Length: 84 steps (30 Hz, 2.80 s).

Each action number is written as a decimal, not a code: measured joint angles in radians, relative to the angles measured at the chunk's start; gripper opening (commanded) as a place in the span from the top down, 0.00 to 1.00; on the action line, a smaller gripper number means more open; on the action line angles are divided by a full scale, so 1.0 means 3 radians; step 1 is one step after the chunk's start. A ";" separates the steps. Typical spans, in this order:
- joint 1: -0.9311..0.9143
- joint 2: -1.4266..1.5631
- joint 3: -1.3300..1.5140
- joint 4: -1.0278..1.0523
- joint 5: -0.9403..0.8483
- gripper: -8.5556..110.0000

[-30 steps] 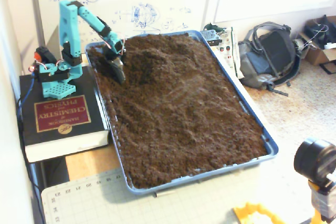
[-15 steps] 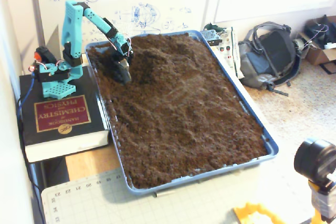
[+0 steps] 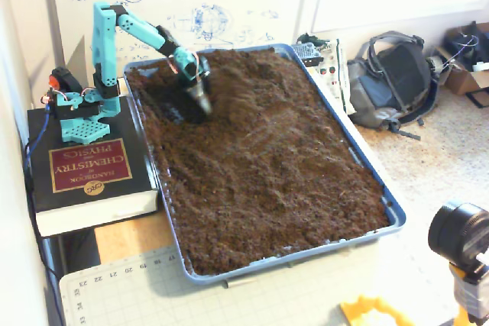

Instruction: Build a berm.

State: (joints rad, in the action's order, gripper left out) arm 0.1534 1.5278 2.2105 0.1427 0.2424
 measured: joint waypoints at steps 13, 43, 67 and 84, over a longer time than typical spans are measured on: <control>-0.0031 0.0578 -0.0051 0.0077 -0.0005 0.93; -0.1887 0.2122 0.1263 0.2853 -0.3334 0.92; -0.2142 0.0552 0.0818 0.1452 -0.3257 0.93; -0.2091 0.0026 0.0430 0.1150 -0.3104 0.92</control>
State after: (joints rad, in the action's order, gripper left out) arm -0.4740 1.5355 2.3393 0.4878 -0.6888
